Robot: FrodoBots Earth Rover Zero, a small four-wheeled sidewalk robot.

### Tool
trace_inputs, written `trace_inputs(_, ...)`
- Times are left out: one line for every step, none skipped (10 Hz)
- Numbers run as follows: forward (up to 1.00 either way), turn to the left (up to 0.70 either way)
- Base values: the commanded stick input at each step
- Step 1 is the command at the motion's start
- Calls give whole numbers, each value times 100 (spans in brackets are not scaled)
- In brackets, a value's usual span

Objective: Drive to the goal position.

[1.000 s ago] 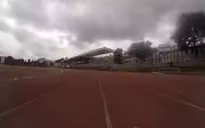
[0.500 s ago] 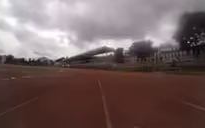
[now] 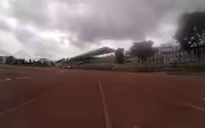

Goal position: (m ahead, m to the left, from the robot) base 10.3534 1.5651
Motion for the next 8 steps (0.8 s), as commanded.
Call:
trace_inputs(70,0)
trace_inputs(70,0)
trace_inputs(70,0)
trace_inputs(70,0)
trace_inputs(70,0)
trace_inputs(70,0)
trace_inputs(70,0)
trace_inputs(70,0)
